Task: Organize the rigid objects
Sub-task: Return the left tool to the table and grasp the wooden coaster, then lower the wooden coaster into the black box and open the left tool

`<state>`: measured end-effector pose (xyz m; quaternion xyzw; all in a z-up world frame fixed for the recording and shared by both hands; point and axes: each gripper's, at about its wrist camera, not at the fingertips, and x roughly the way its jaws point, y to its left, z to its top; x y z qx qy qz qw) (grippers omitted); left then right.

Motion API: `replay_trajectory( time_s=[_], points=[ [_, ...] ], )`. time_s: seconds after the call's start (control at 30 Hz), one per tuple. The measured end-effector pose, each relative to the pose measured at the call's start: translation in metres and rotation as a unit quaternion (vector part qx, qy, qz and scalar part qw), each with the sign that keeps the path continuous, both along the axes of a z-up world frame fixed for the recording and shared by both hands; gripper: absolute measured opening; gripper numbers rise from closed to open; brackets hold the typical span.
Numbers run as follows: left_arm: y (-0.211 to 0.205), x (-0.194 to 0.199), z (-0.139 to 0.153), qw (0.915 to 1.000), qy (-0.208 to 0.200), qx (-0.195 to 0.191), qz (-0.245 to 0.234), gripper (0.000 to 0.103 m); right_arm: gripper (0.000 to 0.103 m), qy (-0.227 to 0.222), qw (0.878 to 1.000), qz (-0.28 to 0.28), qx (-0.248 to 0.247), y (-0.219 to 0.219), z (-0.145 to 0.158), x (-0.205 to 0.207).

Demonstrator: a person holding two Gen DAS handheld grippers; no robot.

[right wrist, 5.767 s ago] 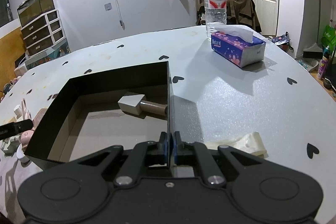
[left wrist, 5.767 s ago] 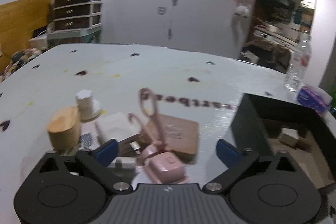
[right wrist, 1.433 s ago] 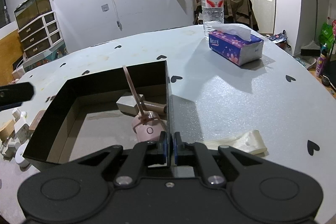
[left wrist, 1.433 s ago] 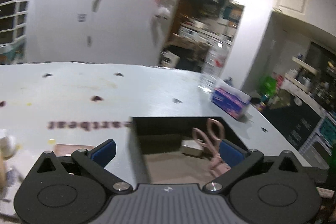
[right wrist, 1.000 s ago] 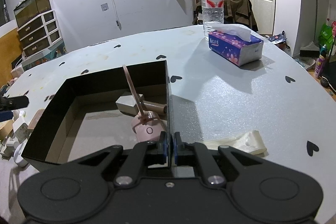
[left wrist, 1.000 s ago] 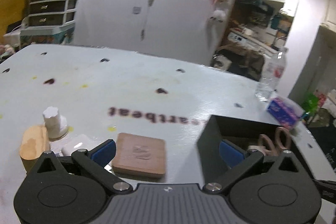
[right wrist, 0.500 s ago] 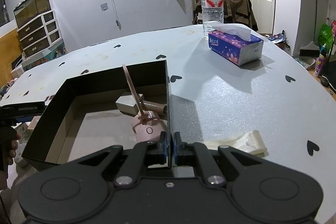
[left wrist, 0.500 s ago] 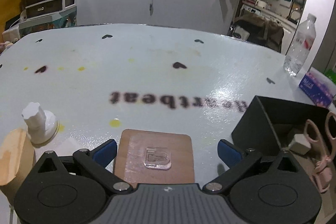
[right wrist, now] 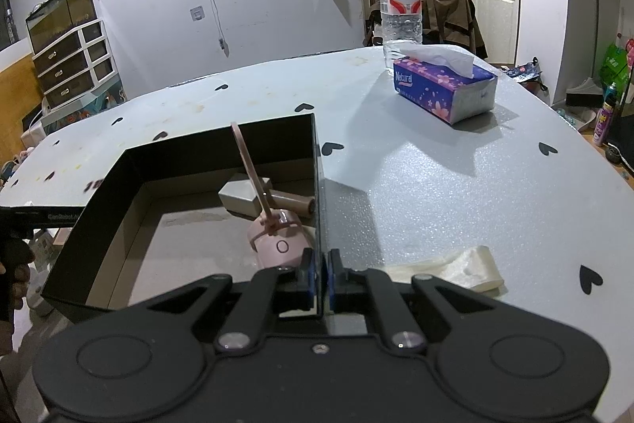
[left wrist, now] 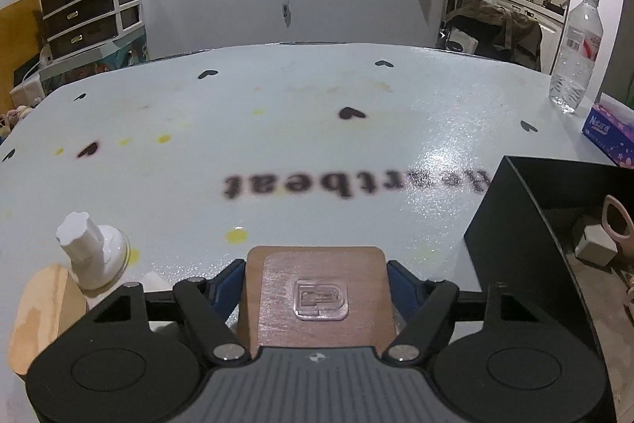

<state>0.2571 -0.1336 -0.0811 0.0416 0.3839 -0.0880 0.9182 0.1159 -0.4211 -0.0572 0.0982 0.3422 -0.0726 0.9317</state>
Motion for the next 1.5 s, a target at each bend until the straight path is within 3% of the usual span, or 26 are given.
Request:
replay_trajectory(
  time_s=[0.13,0.4,0.67,0.83,0.93,1.07,1.33,1.5],
  points=[
    [0.003,-0.003,0.003,0.9999,0.001,-0.009,0.009,0.075,0.007,0.0,1.0,0.0,0.001,0.0,0.0,0.0],
    [0.01,-0.037,0.039,0.9969,-0.042,-0.066,0.008,0.075,0.007,-0.001,1.0,0.0,-0.001,0.001,0.0,0.0],
    [-0.021,-0.063,0.08,0.9859,-0.048,-0.15,-0.055,0.075,0.007,-0.002,1.0,0.001,0.0,0.001,0.0,0.0],
    [-0.059,-0.065,0.089,0.9783,-0.028,-0.179,-0.101,0.075,0.007,-0.003,1.0,0.002,0.003,0.0,0.0,0.0],
    [-0.084,-0.061,0.085,0.9778,-0.012,-0.173,-0.118,0.075,0.007,-0.004,1.0,0.003,0.005,-0.001,0.0,0.0],
    [-0.106,-0.047,0.07,0.9836,0.014,-0.142,-0.11,0.075,0.007,-0.005,1.0,0.004,0.005,-0.002,-0.001,0.0],
    [-0.131,-0.032,0.042,0.9829,0.068,-0.115,-0.127,0.075,0.007,-0.008,1.0,0.006,0.008,-0.003,-0.002,-0.001],
    [-0.146,-0.026,0.031,0.9882,0.077,-0.056,-0.119,0.076,0.007,-0.008,1.0,0.006,0.01,-0.004,-0.002,-0.001]
  ],
)
